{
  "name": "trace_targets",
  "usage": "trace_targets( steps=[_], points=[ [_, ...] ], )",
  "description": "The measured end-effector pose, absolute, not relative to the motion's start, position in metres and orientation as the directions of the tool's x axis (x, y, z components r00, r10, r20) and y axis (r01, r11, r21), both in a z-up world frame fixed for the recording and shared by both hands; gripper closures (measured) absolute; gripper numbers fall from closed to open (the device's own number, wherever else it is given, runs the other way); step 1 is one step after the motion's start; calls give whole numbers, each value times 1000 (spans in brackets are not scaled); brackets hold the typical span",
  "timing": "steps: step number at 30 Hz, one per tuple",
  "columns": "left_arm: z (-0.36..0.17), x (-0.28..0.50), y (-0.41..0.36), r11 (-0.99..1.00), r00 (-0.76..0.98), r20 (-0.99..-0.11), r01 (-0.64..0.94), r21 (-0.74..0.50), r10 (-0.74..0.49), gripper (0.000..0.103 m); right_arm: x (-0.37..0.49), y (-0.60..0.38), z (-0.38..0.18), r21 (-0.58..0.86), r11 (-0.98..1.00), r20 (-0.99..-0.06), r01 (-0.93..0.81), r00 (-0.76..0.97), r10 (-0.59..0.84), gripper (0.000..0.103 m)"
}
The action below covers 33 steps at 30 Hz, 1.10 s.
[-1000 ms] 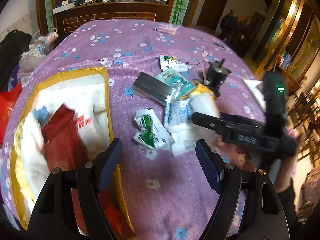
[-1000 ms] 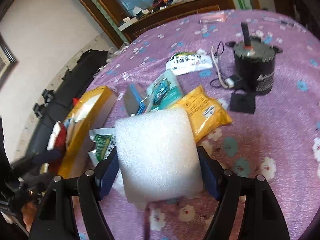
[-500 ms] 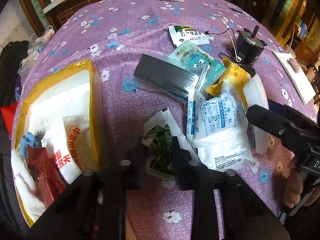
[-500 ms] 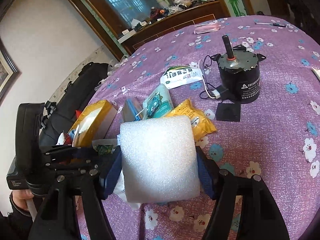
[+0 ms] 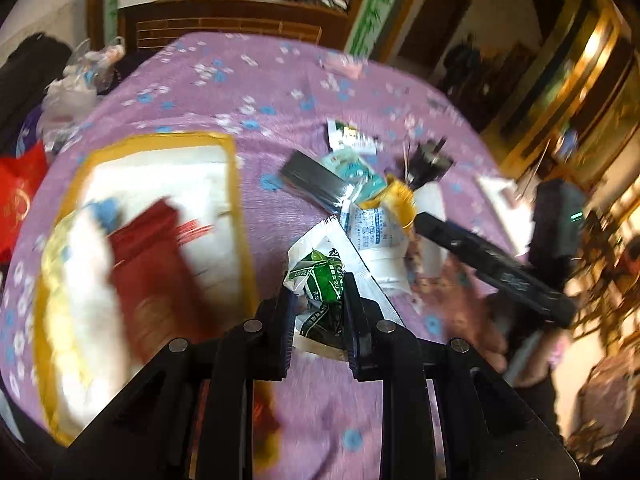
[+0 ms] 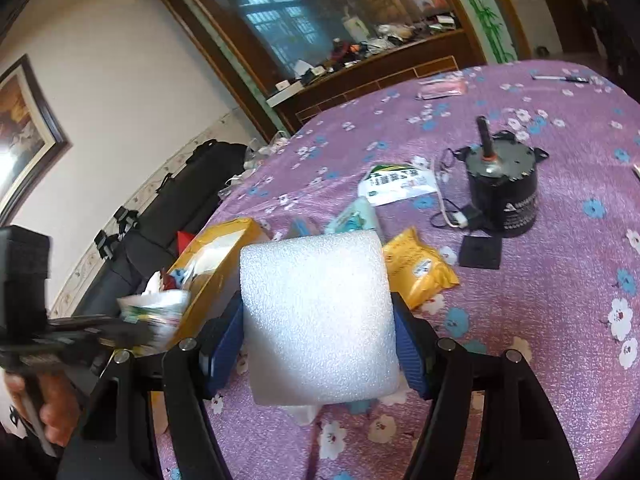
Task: Organize soft objects
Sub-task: 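Grasp the green-print packet with the left gripper while the right grasps the white foam block, then carry the green packet and foam block into the box and open both grippers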
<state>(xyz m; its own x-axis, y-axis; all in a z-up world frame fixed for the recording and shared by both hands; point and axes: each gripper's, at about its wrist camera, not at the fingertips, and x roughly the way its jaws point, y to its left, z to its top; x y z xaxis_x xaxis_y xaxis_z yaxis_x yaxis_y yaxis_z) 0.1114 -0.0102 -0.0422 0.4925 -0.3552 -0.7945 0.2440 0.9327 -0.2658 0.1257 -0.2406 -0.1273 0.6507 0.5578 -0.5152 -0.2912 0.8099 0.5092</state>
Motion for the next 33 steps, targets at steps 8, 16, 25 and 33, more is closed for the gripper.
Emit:
trace_targets(
  steps=[8,16,25,33],
  points=[
    [-17,111,70,954,576,-763,128,-270,-293,83,98,-174,-85,508,785,-496,-355,624,604,35],
    [-34,164,126,955,601,-761,10,-298,-244,83,149,-76,-71,457,801,-572,-386,562,597,35],
    [-85,213,146,966,530,-830,-71,-247,-173,82,221,-36,-105,376,878,-690,-295,543,479,35],
    [-95,215,147,959,503,-837,-58,-279,-213,70,222,-35,-114,421,852,-684,-312,508,523,34]
  ],
)
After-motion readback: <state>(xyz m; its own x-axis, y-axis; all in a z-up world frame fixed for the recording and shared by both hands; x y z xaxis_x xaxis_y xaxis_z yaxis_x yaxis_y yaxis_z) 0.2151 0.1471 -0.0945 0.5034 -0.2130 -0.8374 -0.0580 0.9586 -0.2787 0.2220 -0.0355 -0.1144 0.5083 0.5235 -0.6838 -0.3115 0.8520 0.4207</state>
